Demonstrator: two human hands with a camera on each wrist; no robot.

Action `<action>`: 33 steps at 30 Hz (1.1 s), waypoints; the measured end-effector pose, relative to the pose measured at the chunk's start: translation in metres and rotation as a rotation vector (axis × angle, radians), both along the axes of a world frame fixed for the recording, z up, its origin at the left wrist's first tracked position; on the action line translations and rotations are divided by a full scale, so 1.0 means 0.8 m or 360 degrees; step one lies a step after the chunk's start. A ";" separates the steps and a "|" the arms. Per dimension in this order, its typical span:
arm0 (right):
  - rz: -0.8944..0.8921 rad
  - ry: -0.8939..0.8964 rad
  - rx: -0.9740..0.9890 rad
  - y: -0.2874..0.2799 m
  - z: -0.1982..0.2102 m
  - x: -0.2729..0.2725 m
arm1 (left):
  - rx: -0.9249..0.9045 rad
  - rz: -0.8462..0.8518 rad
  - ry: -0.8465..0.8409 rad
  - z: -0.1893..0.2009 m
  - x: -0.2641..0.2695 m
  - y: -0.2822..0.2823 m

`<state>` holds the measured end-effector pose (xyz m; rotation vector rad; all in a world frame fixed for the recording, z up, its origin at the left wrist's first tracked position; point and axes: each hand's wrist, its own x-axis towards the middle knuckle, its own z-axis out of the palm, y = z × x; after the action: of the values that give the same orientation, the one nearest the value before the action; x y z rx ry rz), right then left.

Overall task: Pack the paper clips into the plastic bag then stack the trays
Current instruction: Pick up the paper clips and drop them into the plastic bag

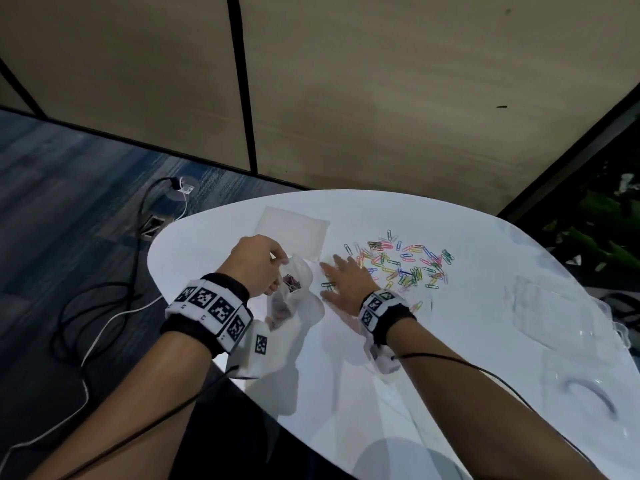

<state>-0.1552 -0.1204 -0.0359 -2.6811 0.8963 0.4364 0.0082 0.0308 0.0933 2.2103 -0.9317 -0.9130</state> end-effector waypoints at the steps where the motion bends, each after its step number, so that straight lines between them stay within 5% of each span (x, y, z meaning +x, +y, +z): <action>1: 0.0078 0.0090 -0.0075 0.004 -0.009 0.001 | 0.0005 -0.0005 -0.0002 0.000 -0.001 -0.001; 8: 0.0418 -0.0148 -0.0329 0.008 -0.033 -0.034 | 0.0033 -0.0062 -0.0001 0.001 -0.009 -0.007; 13: 0.0195 -0.0029 -0.0282 -0.004 0.000 -0.041 | 0.0057 -0.0154 -0.0007 0.003 -0.014 -0.008; 18: -0.0779 -0.0644 0.0197 -0.026 0.036 -0.071 | 0.0053 -0.0200 -0.0018 0.005 -0.019 -0.009; 23: -0.1481 -0.1310 0.1141 -0.025 0.086 -0.097 | 0.0064 -0.0269 -0.0058 0.001 -0.028 -0.013; 28: -0.1551 -0.1618 0.1970 0.030 0.135 -0.084 | 0.0049 -0.0311 -0.0107 0.001 -0.047 -0.020; 33: -0.1508 -0.1419 0.1926 0.068 0.125 -0.059 | 0.0043 -0.0358 -0.0081 0.003 -0.067 -0.027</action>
<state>-0.2026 -0.0659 0.0642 -0.9604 0.9688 -0.3481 -0.0451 0.0095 0.0958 2.1909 -1.2173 -0.9783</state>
